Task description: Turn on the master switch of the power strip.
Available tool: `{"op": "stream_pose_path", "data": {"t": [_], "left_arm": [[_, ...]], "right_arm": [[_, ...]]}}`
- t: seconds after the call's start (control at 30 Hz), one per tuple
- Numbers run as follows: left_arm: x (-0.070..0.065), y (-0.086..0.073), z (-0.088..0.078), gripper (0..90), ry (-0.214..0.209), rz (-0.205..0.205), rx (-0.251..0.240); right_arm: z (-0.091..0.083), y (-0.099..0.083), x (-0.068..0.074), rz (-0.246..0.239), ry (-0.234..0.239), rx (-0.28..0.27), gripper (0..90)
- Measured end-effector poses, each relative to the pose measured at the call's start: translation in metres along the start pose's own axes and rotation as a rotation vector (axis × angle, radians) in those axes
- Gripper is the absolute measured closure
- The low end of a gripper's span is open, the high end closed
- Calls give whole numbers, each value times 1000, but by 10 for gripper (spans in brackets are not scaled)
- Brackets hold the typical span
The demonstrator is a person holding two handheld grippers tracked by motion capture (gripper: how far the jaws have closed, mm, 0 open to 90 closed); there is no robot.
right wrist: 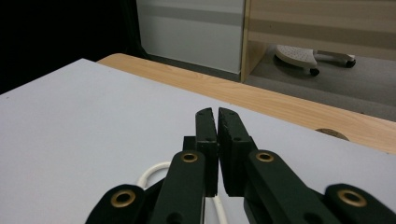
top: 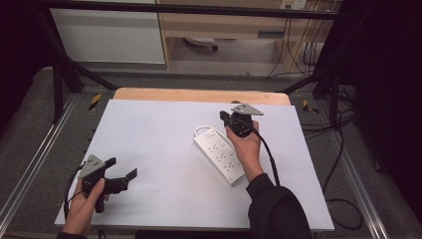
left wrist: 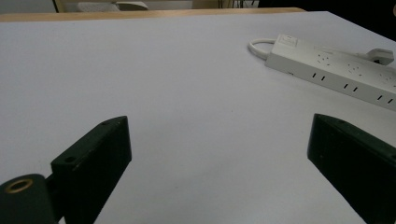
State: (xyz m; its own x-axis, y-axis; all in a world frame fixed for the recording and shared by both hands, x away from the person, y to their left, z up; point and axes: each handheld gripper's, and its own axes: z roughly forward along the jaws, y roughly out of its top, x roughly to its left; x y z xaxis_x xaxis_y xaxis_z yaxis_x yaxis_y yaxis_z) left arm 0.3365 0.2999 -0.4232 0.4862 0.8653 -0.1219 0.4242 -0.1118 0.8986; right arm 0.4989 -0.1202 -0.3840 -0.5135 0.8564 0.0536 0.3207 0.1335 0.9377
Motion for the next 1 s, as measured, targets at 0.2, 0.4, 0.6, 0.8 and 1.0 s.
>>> {"op": "stream_pose_path", "data": {"t": [0.2, 0.4, 0.6, 0.8, 1.0], "left_arm": [[0, 0, 0, 63, -2, 1, 0], [0, 0, 0, 63, -3, -1, -2], [0, 0, 0, 63, -2, 3, -3], [0, 0, -1, 64, -3, 6, -4], [0, 0, 0, 64, -2, 7, -2]], "right_arm": [[8, -2, 4, -14, 0, 11, 900], [15, -3, 7, -35, 7, 31, 900], [21, -6, 9, -37, 10, 55, 900], [25, -7, 10, -41, 13, 79, 900], [29, -10, 12, -42, 18, 98, 900]]}}
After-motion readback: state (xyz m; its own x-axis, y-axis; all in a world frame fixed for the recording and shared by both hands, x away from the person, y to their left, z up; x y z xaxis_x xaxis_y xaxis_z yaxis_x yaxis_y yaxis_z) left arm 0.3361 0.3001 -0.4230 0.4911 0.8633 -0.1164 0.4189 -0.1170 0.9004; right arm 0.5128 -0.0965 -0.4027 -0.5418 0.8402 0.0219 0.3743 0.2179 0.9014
